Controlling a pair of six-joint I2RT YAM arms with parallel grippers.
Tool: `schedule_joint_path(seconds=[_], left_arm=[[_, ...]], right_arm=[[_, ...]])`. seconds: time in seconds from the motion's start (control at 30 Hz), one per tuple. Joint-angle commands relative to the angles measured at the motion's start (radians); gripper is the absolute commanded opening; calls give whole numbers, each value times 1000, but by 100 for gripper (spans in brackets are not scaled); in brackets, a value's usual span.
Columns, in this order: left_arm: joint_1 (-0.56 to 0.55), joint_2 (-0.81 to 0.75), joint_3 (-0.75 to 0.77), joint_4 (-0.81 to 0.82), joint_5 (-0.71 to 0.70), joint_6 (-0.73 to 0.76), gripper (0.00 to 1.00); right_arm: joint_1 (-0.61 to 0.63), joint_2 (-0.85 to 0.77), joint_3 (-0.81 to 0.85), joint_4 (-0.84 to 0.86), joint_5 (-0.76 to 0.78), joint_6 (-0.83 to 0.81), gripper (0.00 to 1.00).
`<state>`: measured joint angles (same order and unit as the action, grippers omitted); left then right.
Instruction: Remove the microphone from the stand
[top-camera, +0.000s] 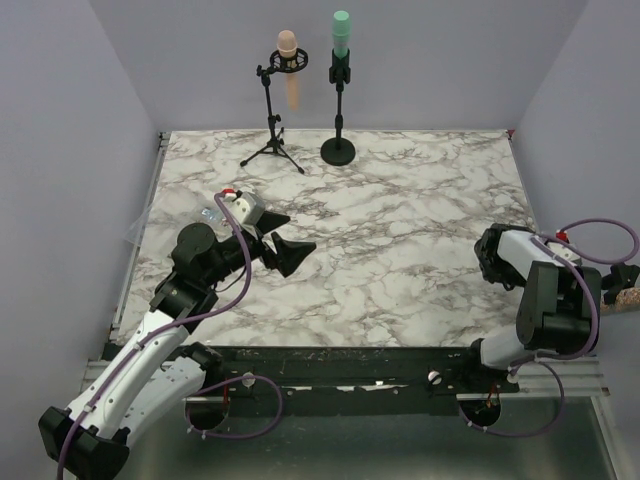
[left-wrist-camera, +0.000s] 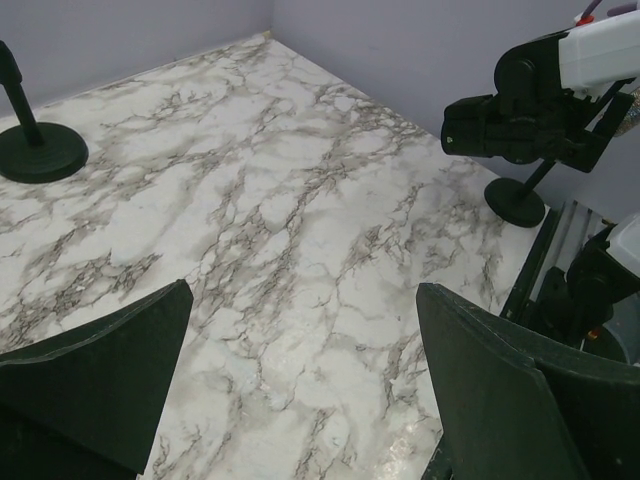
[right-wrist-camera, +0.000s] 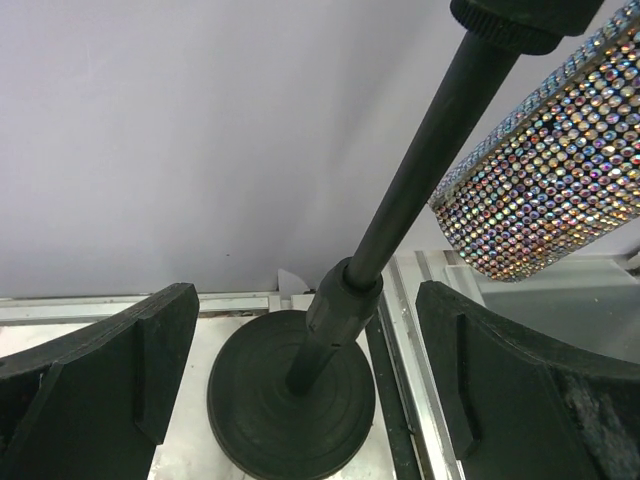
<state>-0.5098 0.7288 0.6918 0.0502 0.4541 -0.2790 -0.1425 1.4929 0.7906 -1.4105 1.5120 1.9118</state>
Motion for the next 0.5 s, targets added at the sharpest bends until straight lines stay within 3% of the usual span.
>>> schedule_joint_path(seconds=[0.0, 0.33, 0.47], left_arm=[[-11, -2, 15, 4, 14, 14, 99], [-21, 18, 15, 0, 9, 24, 99], [-23, 23, 16, -3, 8, 27, 99]], right_arm=[[-24, 30, 8, -8, 139, 57, 100], [-64, 84, 23, -9, 173, 95, 100], [-77, 79, 30, -8, 179, 117, 91]])
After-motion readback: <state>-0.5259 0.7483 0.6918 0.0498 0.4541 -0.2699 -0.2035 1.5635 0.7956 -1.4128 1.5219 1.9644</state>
